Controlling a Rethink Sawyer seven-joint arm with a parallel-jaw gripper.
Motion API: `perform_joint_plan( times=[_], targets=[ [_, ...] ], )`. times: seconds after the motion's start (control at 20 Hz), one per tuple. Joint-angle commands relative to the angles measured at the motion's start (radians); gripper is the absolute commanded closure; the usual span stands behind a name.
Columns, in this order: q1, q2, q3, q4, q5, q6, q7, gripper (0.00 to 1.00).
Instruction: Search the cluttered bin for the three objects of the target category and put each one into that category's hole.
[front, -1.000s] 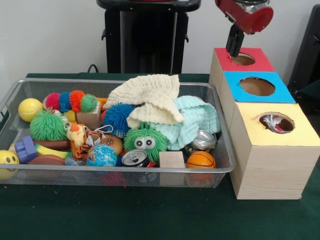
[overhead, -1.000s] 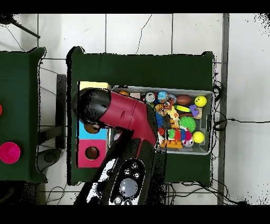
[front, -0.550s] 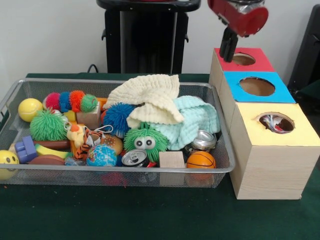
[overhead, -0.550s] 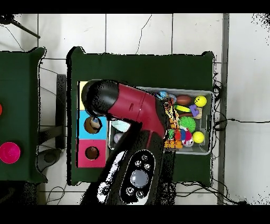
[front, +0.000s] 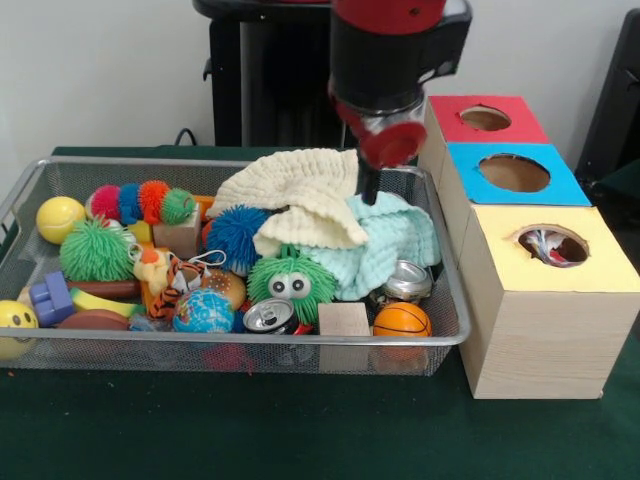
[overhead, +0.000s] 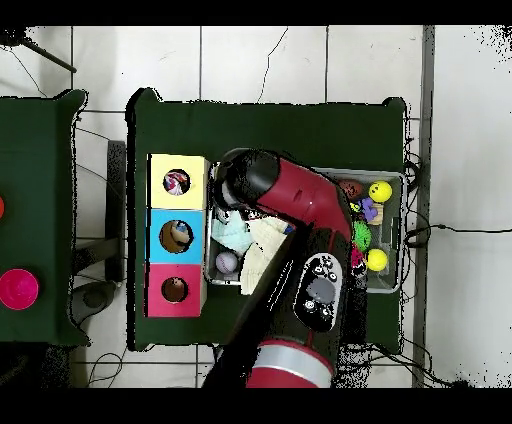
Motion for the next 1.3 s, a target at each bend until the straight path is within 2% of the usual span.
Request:
perform_joint_plan(
  times=[0.05, 0.3, 0.65, 1.05, 1.2, 1.3],
  targets=[
    [-0.057, 0.104, 0.151, 0.021, -0.088, -0.115, -0.115, 1.0],
    [-0.078, 0.08, 0.185, 0.056, -0.101, -0.136, -0.102, 1.0],
    [-0.065, 0.04, 0.183, 0.076, -0.134, -0.119, -0.059, 1.0],
    [-0.064, 0.063, 0.205, 0.072, -0.138, -0.145, -0.017, 1.0],
    [-0.059, 0.074, 0.209, 0.088, -0.144, -0.185, -0.004, 1.0],
    [-0.074, 0.102, 0.217, 0.089, -0.165, -0.224, -0.03, 1.0]
  ],
)
